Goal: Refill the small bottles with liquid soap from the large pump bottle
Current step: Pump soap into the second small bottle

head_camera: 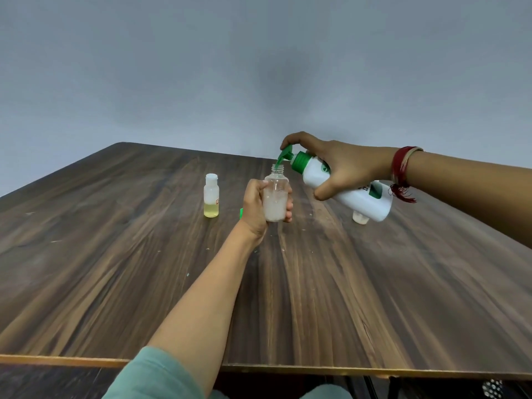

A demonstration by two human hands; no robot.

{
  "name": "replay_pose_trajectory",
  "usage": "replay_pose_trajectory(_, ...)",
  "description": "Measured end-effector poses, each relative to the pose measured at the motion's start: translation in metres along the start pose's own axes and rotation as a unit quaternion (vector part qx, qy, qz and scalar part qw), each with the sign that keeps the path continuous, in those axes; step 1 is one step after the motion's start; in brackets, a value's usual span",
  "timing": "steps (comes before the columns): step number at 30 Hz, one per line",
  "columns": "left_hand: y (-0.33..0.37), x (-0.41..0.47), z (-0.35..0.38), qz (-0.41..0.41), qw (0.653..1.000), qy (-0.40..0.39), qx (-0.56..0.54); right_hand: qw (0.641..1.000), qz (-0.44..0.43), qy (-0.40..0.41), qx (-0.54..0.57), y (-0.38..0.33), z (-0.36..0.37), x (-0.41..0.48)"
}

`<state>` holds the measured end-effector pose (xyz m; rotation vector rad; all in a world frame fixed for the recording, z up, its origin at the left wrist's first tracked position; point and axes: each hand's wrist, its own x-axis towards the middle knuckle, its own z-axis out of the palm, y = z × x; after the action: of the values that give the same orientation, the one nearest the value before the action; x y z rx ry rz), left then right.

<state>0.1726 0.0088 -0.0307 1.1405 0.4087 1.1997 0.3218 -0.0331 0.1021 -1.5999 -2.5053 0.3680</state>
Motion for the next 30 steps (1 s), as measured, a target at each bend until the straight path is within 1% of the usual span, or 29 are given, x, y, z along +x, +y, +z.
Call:
replay_pose_trajectory(2, 0.0015, 0.0000, -0.0011, 0.003, 1.000, 0.001, -0.010, 1.000, 0.001, -0.014, 0.011, 0.0009, -0.0007, 0.0004)
replay_pose_trajectory(6, 0.0027, 0.0007, -0.0013, 0.004, 1.000, -0.006, -0.016, 1.000, -0.004, -0.031, -0.002, 0.0001, -0.0047, 0.0000)
replay_pose_trajectory(10, 0.0014, 0.0004, -0.0013, 0.004, 1.000, -0.016, -0.006, 1.000, -0.002, -0.025, -0.001, 0.0009, -0.0072, -0.0033)
replay_pose_trajectory(16, -0.0015, 0.0003, 0.0013, -0.012, 0.999, -0.026, 0.016, 1.000, -0.006, -0.001, -0.030, 0.0034, -0.0061, -0.0046)
replay_pose_trajectory(24, -0.0009, 0.0015, -0.0021, -0.005, 1.000, -0.005, 0.010, 0.999, 0.011, -0.045, -0.015, -0.0010, -0.0086, -0.0034)
replay_pose_trajectory(30, -0.0007, 0.0005, -0.0019, -0.004, 1.000, -0.014, 0.008, 0.999, 0.006, -0.031, -0.006, -0.0018, -0.0081, -0.0056)
